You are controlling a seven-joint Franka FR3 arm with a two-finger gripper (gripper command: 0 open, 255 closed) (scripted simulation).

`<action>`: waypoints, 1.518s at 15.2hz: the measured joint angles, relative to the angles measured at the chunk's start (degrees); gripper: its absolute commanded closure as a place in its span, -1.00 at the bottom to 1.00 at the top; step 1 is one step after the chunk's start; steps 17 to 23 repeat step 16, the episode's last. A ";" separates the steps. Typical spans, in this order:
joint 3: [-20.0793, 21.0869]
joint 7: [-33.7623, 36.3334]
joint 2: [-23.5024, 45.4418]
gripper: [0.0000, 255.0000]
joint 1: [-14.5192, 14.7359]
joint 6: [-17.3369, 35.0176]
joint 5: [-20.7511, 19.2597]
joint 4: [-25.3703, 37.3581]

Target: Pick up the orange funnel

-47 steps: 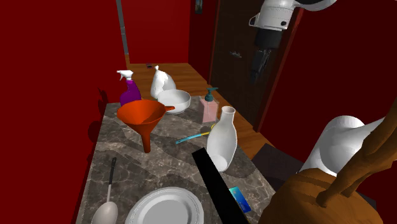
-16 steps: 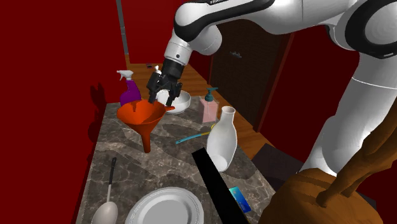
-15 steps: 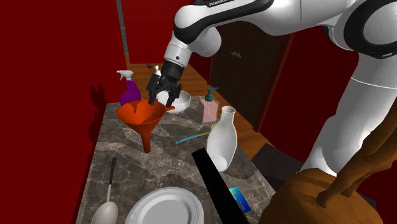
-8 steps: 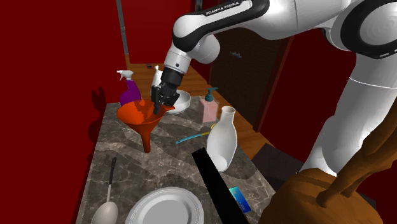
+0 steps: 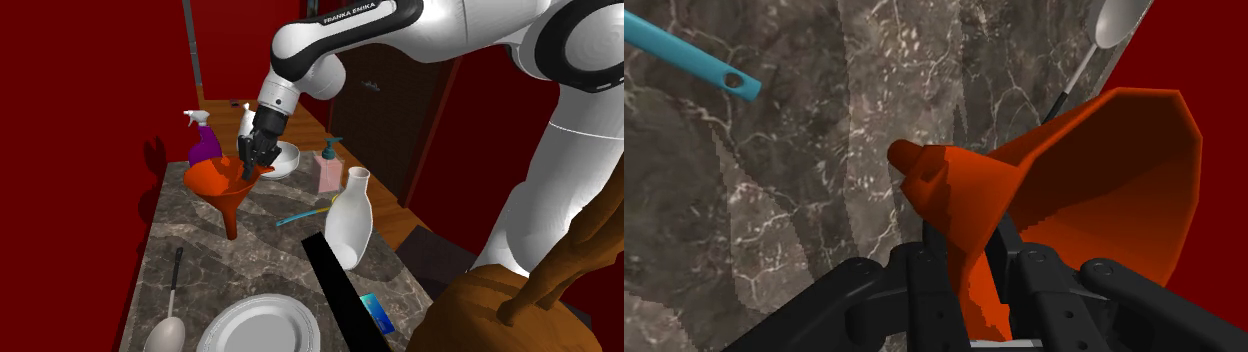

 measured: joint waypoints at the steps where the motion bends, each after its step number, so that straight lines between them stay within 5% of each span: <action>1: -0.01 0.17 -0.12 1.00 -0.01 -0.34 -0.07 0.14; 15: -0.39 4.78 -2.14 1.00 -0.40 -9.04 -1.95 7.67; 23: -0.39 4.98 -2.23 1.00 -0.40 -9.38 -2.00 7.98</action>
